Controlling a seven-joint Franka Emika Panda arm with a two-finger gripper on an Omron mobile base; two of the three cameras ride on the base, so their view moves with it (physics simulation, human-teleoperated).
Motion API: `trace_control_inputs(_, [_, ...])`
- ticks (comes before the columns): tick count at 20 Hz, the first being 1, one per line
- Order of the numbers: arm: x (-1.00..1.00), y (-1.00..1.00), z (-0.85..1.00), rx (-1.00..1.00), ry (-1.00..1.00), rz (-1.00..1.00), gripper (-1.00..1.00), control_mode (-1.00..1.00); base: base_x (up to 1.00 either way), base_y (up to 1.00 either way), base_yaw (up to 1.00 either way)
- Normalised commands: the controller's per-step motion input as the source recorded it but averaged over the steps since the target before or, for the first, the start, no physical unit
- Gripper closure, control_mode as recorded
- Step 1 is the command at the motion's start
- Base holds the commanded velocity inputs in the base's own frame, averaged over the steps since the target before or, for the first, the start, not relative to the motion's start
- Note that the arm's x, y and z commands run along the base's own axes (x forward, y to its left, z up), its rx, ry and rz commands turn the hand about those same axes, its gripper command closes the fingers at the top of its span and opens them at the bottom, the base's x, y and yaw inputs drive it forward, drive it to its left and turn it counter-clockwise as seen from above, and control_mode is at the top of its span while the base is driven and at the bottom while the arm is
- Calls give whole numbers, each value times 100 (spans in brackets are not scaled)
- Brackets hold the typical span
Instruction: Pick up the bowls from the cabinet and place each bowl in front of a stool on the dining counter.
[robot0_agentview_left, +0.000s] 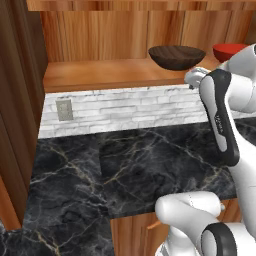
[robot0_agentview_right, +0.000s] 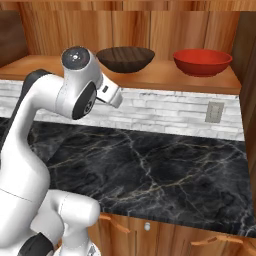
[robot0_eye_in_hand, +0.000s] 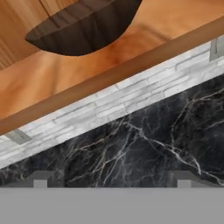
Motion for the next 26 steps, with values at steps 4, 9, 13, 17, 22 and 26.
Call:
trace_control_inputs(4, [4, -4, 32, 0, -11, -9, -100, -100, 0, 0, 0])
trace_control_inputs(9, [19, -1, 35, 0, -7, -7, -100, -100, 0, 0, 0])
trace_control_inputs(13, [39, -15, 42, 4, 0, -3, -100, -100, 0, 0, 0])
trace_control_inputs(17, [56, -22, 31, 11, 1, 0, -100, -100, 0, 0, 0])
trace_control_inputs(22, [67, -10, 2, 9, 5, 0, -100, -100, 0, 0, 0])
trace_control_inputs(26, [68, -5, 0, 4, 1, 0, -100, -100, 0, 0, 0])
